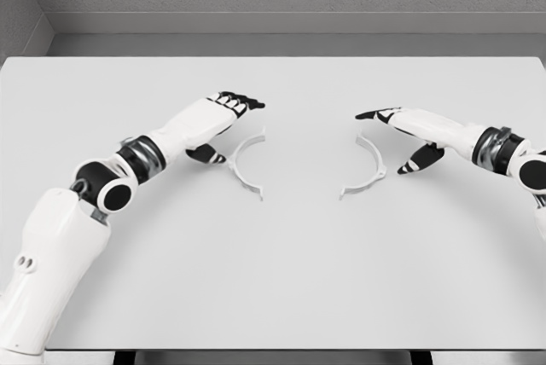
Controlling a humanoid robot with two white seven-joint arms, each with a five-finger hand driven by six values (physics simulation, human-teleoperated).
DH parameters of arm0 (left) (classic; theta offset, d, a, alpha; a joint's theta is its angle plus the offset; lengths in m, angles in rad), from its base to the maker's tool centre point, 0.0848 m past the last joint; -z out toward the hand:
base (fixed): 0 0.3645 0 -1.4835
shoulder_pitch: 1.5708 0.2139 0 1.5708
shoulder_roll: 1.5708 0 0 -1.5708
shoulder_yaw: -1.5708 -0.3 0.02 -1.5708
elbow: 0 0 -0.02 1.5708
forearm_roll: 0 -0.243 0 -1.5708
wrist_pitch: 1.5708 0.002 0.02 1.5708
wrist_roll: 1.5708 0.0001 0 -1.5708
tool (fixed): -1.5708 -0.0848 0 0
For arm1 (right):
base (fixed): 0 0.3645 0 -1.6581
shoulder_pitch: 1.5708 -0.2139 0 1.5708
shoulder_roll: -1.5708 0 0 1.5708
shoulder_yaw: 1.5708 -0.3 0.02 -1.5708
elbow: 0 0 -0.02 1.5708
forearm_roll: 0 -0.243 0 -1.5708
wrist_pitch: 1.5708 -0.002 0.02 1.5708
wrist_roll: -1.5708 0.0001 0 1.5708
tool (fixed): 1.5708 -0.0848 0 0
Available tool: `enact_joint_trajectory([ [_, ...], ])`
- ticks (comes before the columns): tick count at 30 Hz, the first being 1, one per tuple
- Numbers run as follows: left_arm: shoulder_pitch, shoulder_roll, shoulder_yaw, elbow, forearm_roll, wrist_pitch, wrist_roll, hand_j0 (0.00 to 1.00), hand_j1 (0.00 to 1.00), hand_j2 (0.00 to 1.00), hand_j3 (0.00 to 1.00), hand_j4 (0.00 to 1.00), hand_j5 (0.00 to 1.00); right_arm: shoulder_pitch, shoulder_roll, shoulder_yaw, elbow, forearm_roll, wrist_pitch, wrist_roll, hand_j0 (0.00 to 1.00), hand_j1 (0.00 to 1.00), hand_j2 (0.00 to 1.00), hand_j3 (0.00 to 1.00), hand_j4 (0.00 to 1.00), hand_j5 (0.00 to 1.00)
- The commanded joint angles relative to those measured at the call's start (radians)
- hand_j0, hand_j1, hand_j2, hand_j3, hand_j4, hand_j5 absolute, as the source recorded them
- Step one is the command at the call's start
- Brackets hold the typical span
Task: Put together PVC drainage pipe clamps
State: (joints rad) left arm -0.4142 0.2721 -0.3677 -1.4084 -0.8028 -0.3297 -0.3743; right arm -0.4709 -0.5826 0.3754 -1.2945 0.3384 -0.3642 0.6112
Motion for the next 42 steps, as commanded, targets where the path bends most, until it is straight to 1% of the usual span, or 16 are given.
enact_joint_trajectory([
  [1, 0.0, -0.008, -0.005, 0.008, 0.004, 0.008, 0.0, 1.0, 1.0, 1.0, 1.0, 1.0, 1.0, 0.0, 0.003, 0.0, 0.011, -0.004, 0.002, 0.0, 1.0, 1.0, 1.0, 1.0, 1.0, 1.0],
  [6, -0.009, -0.008, -0.01, 0.011, 0.005, 0.008, 0.0, 1.0, 1.0, 1.0, 1.0, 1.0, 1.0, 0.0, 0.013, 0.0, 0.009, -0.006, 0.002, 0.0, 1.0, 1.0, 1.0, 1.0, 1.0, 1.0],
  [12, -0.038, -0.028, -0.013, 0.049, 0.004, 0.006, 0.0, 1.0, 1.0, 1.0, 1.0, 1.0, 1.0, 0.0, 0.029, 0.0, 0.004, -0.006, 0.002, 0.0, 1.0, 1.0, 1.0, 1.0, 1.0, 1.0],
  [16, -0.049, -0.024, -0.007, 0.052, 0.005, 0.008, 0.0, 1.0, 1.0, 1.0, 1.0, 1.0, 1.0, 0.0, 0.03, 0.0, 0.001, -0.006, 0.002, 0.0, 1.0, 1.0, 1.0, 1.0, 1.0, 1.0],
  [19, -0.051, -0.024, -0.005, 0.086, 0.005, 0.008, 0.0, 1.0, 1.0, 1.0, 1.0, 1.0, 1.0, 0.0, 0.04, 0.0, 0.001, -0.006, 0.002, 0.0, 1.0, 1.0, 1.0, 1.0, 1.0, 1.0],
  [23, -0.057, -0.025, -0.007, 0.095, 0.005, 0.008, 0.0, 1.0, 1.0, 1.0, 1.0, 1.0, 1.0, 0.0, 0.044, 0.0, 0.001, -0.006, 0.002, 0.0, 1.0, 1.0, 1.0, 1.0, 1.0, 1.0],
  [28, -0.057, -0.028, -0.027, 0.094, 0.005, 0.006, 0.0, 1.0, 1.0, 1.0, 1.0, 1.0, 1.0, 0.002, 0.044, 0.0, -0.005, -0.007, 0.002, 0.0, 1.0, 1.0, 1.0, 1.0, 1.0, 1.0],
  [34, -0.055, -0.067, -0.027, 0.092, -0.004, 0.008, 0.0, 1.0, 1.0, 1.0, 1.0, 1.0, 1.0, 0.002, 0.05, 0.0, -0.006, -0.007, -0.001, 0.0, 1.0, 1.0, 1.0, 1.0, 1.0, 1.0],
  [42, -0.046, -0.07, -0.028, 0.078, -0.004, 0.006, 0.0, 1.0, 1.0, 1.0, 1.0, 1.0, 1.0, 0.0, 0.056, -0.001, -0.003, -0.007, -0.001, 0.0, 1.0, 1.0, 1.0, 1.0, 1.0, 1.0],
])
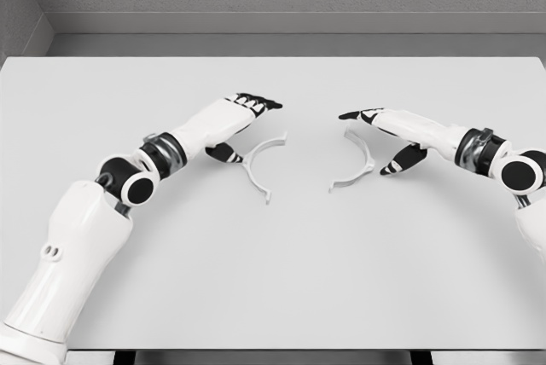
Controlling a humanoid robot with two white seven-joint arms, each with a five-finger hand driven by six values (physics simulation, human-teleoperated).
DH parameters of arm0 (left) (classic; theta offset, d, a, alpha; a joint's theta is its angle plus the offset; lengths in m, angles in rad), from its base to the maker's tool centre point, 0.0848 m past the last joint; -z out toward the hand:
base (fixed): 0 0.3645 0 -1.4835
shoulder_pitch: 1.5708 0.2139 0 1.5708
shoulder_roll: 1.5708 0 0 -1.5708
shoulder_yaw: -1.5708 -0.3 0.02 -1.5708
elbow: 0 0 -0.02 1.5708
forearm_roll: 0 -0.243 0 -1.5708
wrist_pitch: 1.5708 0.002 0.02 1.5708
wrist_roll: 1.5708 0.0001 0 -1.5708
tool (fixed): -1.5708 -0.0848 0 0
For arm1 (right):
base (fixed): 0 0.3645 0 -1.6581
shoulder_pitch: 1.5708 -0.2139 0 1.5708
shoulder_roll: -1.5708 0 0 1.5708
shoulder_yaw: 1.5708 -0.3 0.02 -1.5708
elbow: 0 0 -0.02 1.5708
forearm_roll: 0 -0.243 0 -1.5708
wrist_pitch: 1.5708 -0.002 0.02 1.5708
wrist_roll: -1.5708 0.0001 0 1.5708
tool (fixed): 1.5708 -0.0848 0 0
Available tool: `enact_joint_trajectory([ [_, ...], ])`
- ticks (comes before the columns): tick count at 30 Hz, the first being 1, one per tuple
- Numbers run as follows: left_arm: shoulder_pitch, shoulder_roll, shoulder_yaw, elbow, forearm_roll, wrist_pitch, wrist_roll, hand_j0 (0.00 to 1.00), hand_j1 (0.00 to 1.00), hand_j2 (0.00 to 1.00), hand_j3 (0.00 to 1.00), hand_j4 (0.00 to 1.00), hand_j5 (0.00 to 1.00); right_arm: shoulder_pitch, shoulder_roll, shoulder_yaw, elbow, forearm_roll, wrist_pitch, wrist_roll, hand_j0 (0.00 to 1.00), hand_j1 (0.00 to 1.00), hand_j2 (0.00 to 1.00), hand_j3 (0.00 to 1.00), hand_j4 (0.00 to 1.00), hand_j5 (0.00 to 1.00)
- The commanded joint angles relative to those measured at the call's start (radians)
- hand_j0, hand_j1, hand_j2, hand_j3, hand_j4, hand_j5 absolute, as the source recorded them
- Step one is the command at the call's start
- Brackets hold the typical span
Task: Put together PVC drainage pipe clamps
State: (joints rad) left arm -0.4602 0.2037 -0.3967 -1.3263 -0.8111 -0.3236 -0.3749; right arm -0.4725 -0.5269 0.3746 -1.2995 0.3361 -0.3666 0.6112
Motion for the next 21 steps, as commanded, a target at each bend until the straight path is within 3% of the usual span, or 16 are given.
enact_joint_trajectory([
  [1, 0.0, 0.0, -0.005, -0.007, 0.004, 0.0, 0.001, 1.0, 1.0, 1.0, 1.0, 1.0, 1.0, 0.0, 0.001, -0.002, 0.005, -0.005, 0.002, 0.0, 1.0, 1.0, 1.0, 1.0, 1.0, 1.0],
  [6, 0.008, 0.003, -0.005, -0.02, 0.006, 0.0, 0.001, 1.0, 1.0, 1.0, 1.0, 1.0, 1.0, -0.048, 0.001, 0.0, 0.063, -0.002, 0.002, 0.0, 1.0, 1.0, 1.0, 1.0, 1.0, 1.0],
  [14, 0.038, 0.008, -0.004, -0.059, 0.009, 0.0, 0.001, 1.0, 1.0, 1.0, 1.0, 1.0, 1.0, -0.049, 0.004, 0.003, 0.065, -0.002, 0.002, 0.0, 1.0, 1.0, 1.0, 1.0, 1.0, 1.0],
  [21, 0.094, 0.013, -0.004, -0.143, 0.01, -0.003, 0.001, 1.0, 1.0, 1.0, 1.0, 1.0, 1.0, -0.09, 0.019, 0.003, 0.105, -0.002, 0.002, 0.0, 1.0, 1.0, 1.0, 1.0, 1.0, 1.0],
])
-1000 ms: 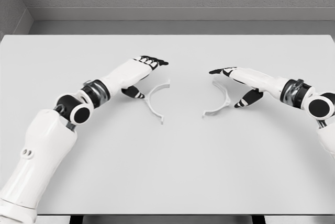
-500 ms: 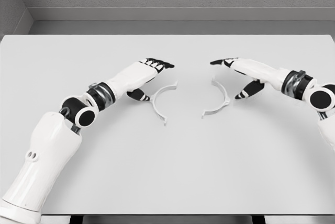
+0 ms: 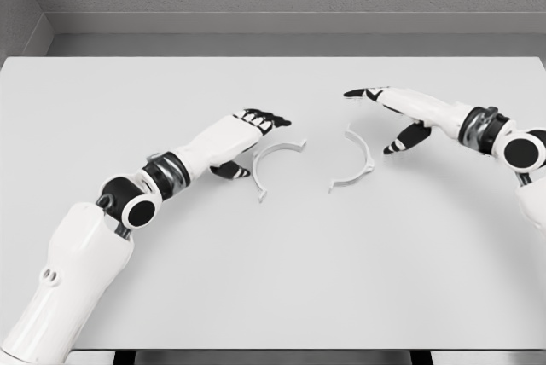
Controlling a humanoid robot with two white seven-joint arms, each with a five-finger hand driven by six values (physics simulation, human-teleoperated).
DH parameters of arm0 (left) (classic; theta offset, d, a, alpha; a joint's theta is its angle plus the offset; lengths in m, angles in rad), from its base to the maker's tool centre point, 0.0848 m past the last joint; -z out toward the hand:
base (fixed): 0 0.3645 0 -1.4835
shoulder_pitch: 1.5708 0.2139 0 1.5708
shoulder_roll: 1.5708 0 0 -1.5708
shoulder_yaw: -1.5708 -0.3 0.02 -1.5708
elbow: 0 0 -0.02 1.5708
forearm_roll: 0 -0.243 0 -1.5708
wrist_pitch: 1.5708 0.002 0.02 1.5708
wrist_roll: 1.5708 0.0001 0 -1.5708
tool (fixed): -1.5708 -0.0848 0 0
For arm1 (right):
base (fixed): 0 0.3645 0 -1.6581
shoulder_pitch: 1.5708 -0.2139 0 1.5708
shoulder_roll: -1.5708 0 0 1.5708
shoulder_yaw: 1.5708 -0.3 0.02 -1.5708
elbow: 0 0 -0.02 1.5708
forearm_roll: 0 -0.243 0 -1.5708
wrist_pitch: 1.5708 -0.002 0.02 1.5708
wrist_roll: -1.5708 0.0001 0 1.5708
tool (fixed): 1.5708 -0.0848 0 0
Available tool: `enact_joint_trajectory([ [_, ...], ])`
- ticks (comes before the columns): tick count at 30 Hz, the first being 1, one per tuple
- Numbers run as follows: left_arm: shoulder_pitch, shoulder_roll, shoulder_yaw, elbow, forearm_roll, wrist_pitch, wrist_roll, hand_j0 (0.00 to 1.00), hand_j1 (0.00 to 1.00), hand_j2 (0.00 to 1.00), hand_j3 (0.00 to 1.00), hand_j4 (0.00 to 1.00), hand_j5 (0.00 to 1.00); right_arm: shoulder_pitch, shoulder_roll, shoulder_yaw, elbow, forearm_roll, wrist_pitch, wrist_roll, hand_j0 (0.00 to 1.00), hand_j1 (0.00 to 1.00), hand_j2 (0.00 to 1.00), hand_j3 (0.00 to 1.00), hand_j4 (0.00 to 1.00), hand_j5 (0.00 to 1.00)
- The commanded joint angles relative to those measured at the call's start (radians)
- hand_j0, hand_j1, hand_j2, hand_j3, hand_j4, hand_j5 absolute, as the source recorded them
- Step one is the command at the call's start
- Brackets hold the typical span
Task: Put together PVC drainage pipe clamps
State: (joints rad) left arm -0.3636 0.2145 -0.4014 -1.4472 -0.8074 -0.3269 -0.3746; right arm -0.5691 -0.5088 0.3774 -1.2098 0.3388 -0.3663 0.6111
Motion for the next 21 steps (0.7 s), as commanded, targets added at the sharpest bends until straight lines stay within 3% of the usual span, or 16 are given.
enact_joint_trajectory([
  [1, 0.0, 0.005, 0.0, -0.024, 0.007, -0.001, 0.0, 1.0, 1.0, 1.0, 1.0, 1.0, 1.0, -0.003, 0.001, 0.0, 0.03, -0.004, 0.001, 0.0, 1.0, 1.0, 1.0, 1.0, 1.0, 1.0],
  [5, 0.011, 0.008, 0.0, -0.048, 0.007, -0.003, 0.0, 1.0, 1.0, 1.0, 1.0, 1.0, 1.0, -0.021, 0.001, 0.005, 0.039, -0.004, 0.001, 0.0, 1.0, 1.0, 1.0, 1.0, 1.0, 1.0],
  [14, 0.015, 0.006, -0.016, -0.062, 0.007, 0.002, 0.0, 1.0, 1.0, 1.0, 1.0, 1.0, 1.0, -0.097, 0.073, 0.012, 0.174, 0.022, 0.001, 0.0, 1.0, 1.0, 1.0, 1.0, 1.0, 1.0],
  [21, 0.017, 0.005, -0.028, -0.064, 0.005, 0.003, 0.0, 1.0, 1.0, 1.0, 1.0, 1.0, 1.0, -0.097, 0.09, 0.012, 0.191, 0.052, 0.004, 0.0, 1.0, 1.0, 1.0, 1.0, 1.0, 1.0],
])
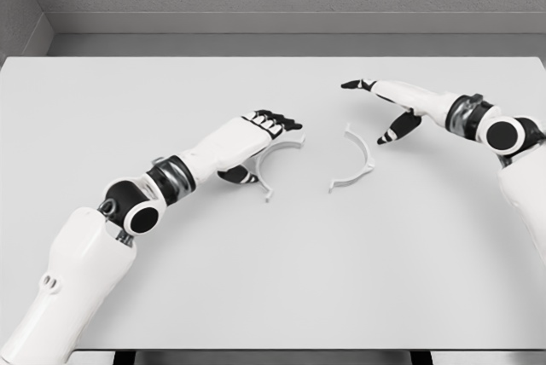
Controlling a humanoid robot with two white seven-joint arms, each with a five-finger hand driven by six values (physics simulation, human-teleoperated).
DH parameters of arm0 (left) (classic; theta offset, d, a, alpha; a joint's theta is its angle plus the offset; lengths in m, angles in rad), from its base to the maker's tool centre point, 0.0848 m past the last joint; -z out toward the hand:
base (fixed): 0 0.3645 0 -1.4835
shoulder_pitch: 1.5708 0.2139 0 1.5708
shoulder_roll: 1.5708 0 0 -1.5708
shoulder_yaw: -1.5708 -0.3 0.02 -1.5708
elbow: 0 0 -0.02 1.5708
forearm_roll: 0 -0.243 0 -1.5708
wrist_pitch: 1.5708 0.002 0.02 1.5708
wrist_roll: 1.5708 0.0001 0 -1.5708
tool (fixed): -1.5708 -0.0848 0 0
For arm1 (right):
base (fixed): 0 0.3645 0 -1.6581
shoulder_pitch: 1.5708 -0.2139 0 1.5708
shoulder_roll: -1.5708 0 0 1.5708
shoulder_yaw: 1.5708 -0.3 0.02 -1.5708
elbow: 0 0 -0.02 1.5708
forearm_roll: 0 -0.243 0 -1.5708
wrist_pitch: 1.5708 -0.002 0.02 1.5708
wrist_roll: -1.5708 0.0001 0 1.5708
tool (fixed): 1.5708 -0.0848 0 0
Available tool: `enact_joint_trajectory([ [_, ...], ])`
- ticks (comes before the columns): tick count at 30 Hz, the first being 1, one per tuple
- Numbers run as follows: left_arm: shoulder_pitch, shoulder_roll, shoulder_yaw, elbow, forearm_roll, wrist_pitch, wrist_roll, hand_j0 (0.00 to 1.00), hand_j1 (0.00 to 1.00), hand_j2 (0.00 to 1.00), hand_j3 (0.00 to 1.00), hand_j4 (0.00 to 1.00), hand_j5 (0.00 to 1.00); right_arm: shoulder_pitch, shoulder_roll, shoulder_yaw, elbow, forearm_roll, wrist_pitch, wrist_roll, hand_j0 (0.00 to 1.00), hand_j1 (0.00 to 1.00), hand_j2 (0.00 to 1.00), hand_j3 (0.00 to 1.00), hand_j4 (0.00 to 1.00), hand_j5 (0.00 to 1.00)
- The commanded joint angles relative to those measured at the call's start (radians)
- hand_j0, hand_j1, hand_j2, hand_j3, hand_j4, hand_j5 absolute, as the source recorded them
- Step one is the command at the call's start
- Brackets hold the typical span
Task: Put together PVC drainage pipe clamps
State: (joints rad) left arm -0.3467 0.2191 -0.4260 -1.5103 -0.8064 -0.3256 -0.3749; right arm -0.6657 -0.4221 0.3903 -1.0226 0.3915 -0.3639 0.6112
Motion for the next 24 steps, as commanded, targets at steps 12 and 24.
enact_joint_trajectory([
  [12, -0.002, -0.009, -0.039, -0.01, 0.004, 0.002, 0.001, 1.0, 1.0, 1.0, 1.0, 1.0, 1.0, 0.0, 0.029, 0.001, 0.009, -0.002, 0.002, 0.0, 1.0, 1.0, 1.0, 1.0, 1.0, 1.0],
  [24, -0.012, -0.06, -0.062, -0.005, -0.002, 0.003, 0.001, 1.0, 1.0, 1.0, 1.0, 1.0, 1.0, 0.002, 0.031, 0.004, 0.004, -0.002, 0.0, 0.0, 1.0, 1.0, 1.0, 1.0, 1.0, 1.0],
])
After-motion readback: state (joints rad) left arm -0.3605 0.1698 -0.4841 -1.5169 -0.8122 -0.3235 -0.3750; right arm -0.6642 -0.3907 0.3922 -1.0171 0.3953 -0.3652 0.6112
